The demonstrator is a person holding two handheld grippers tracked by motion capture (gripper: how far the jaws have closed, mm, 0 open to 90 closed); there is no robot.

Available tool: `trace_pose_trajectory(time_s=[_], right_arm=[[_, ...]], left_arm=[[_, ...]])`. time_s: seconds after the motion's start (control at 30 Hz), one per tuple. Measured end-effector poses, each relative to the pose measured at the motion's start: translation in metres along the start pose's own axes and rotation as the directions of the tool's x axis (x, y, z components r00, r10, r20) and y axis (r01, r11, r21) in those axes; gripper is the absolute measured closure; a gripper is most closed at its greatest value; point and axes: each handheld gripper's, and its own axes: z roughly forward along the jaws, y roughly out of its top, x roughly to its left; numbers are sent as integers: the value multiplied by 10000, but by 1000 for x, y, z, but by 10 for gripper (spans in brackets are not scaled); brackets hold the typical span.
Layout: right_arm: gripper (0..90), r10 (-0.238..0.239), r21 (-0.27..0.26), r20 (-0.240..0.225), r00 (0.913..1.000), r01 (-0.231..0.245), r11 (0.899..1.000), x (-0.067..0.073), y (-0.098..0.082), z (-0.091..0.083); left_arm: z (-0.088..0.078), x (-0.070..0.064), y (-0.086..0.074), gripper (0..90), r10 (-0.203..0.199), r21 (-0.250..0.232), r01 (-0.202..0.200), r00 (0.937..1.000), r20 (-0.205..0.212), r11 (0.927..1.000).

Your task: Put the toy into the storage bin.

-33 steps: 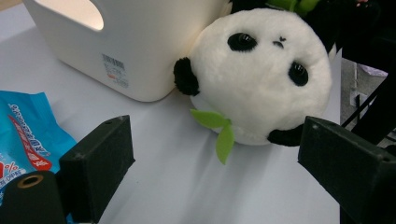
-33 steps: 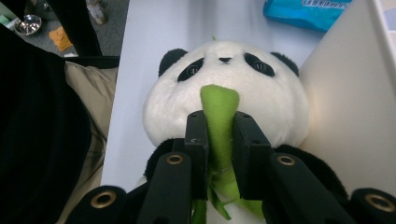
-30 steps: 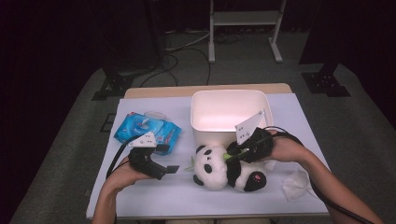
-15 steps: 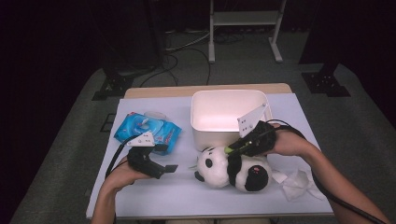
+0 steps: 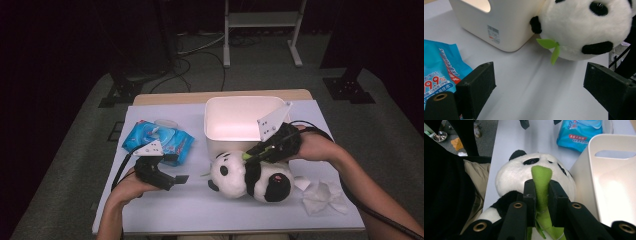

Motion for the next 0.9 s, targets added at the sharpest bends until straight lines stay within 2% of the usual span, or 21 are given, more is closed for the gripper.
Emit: trace_pose_trajectory(time_s=[0.4, 0.53, 0.73, 0.9], right_arm=[[772, -497, 25, 258, 9984, 497, 9988, 8, 30, -33], [772, -577, -142, 431, 9974, 584, 9982, 10, 39, -47], [772, -712, -257, 865, 9937, 736, 9970, 7, 51, -64], [772, -696, -224, 1213, 9902, 728, 9971, 0, 59, -76]], left_arm=[[0, 3, -2, 97, -121, -31, 121, 9999, -4, 9999], [-2, 4, -2, 97, -138, -54, 138, 9999, -25, 9999], [-2, 5, -2, 97, -181, -46, 181, 9998, -56, 9998], [-5, 6, -3, 97, -254, -178, 252, 9996, -89, 9995]])
